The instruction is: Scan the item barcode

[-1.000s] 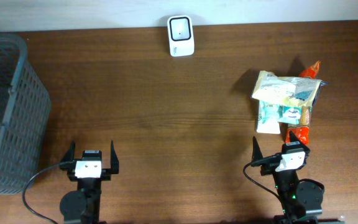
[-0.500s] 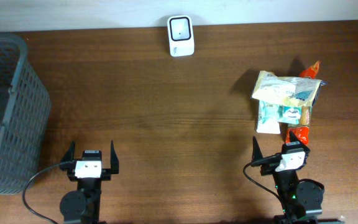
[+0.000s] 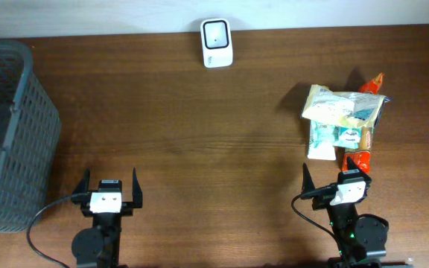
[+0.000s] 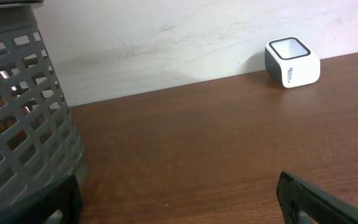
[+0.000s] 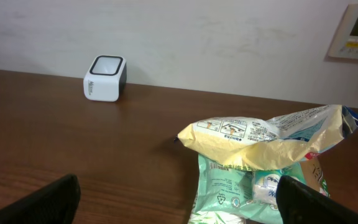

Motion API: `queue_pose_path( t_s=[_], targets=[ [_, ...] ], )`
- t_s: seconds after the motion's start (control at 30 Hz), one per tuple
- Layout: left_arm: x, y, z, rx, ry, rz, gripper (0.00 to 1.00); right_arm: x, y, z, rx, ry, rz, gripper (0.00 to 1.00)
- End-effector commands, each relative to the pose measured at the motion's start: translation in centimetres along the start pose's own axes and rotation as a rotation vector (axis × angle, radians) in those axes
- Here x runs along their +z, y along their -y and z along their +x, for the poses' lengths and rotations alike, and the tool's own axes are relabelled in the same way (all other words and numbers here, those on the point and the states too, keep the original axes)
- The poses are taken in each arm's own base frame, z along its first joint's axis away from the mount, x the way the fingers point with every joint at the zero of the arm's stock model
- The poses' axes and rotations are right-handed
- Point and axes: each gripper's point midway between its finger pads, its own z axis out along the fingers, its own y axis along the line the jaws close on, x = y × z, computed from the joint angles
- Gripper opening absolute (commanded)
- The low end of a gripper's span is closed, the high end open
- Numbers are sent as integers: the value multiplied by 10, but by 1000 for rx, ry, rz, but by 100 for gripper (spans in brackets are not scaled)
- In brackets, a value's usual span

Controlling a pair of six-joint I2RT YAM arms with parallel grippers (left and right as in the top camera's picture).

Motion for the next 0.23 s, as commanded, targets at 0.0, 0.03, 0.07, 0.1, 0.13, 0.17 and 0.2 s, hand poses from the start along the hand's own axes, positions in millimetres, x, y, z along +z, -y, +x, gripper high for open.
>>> queue_pose_path(
  t_s=[0.0, 0.03, 0.07, 0.1, 0.13, 0.17, 0.2],
  targets=[
    [0, 0, 2, 16, 1, -3, 99, 0, 3, 3, -2, -4, 15, 99],
    [0, 0, 2, 16, 1, -3, 99, 0, 3, 3, -2, -4, 15, 99],
    [0, 0, 2, 16, 1, -3, 99, 0, 3, 3, -2, -4, 15, 98],
    [0, 0, 2, 16, 1, -3, 99, 0, 3, 3, -2, -4, 15, 99],
    [0, 0, 2, 16, 1, -3, 99, 0, 3, 3, -2, -4, 15, 99],
    [0, 0, 2, 16, 1, -3, 99, 0, 3, 3, -2, -4, 15, 99],
    [0, 0, 2, 16, 1, -3, 99, 0, 3, 3, -2, -4, 15, 99]
  ],
)
